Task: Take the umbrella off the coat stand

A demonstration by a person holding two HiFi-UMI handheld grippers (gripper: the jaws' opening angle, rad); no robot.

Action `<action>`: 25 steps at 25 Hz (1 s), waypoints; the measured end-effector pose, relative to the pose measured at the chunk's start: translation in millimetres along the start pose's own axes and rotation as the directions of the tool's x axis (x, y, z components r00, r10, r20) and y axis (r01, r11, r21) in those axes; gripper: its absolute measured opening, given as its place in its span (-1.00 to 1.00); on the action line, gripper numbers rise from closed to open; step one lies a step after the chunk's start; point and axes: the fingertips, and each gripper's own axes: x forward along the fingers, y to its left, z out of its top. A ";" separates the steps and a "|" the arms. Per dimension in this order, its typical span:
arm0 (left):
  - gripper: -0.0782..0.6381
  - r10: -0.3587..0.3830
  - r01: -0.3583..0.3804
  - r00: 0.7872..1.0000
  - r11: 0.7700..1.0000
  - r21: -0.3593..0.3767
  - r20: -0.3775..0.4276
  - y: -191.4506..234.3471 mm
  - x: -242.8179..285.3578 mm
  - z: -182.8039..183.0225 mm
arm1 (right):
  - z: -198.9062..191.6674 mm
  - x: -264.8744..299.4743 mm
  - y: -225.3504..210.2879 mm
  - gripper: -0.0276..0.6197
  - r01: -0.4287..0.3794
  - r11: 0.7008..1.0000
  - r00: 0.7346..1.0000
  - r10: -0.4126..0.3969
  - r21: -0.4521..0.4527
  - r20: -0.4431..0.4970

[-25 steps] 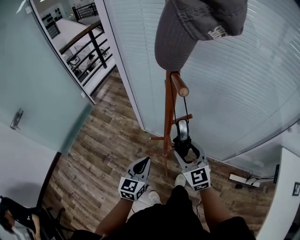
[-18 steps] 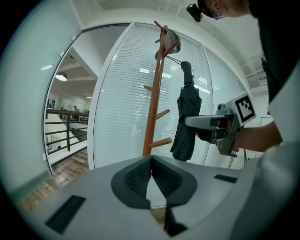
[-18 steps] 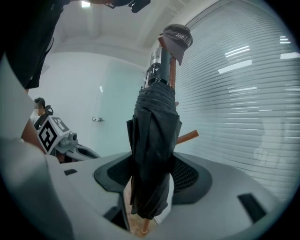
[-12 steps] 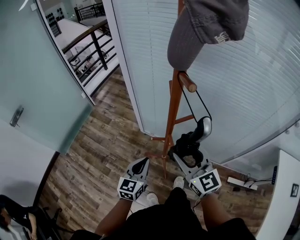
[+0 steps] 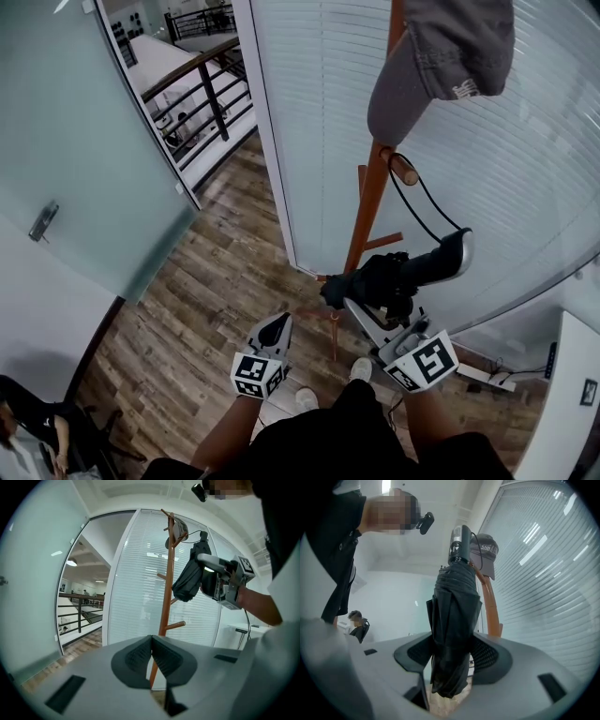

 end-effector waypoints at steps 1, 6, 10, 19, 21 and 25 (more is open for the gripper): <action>-0.75 0.003 -0.003 1.000 1.000 -0.001 -0.002 0.1 -2.2 -1.5 | 7.9 2.5 2.3 -0.16 -0.006 1.000 1.000 0.006 -0.020 0.018; -0.75 0.010 -0.010 1.000 1.000 0.002 0.004 -1.3 -9.9 -1.3 | 49.2 11.5 11.8 -0.16 -0.011 0.989 0.995 0.025 -0.146 0.098; -0.75 0.009 -0.009 1.000 1.000 0.007 0.016 -2.1 -13.2 4.7 | 72.3 14.3 16.4 -0.16 0.012 0.975 0.991 0.018 -0.220 0.131; -0.75 0.008 -0.008 1.000 1.000 0.009 0.014 -3.9 -20.5 0.5 | 88.7 -1.7 32.3 -0.16 0.046 0.969 0.983 -0.002 -0.242 0.181; -0.75 0.004 -0.004 1.000 1.000 0.008 0.019 -5.5 -21.7 1.3 | 82.8 -6.4 30.5 -0.16 0.057 0.974 0.987 -0.022 -0.220 0.159; -0.75 -0.010 0.010 1.000 1.000 0.016 0.029 -10.3 -23.1 6.5 | 63.8 -15.0 24.3 -0.16 0.101 0.975 0.992 -0.085 -0.196 0.091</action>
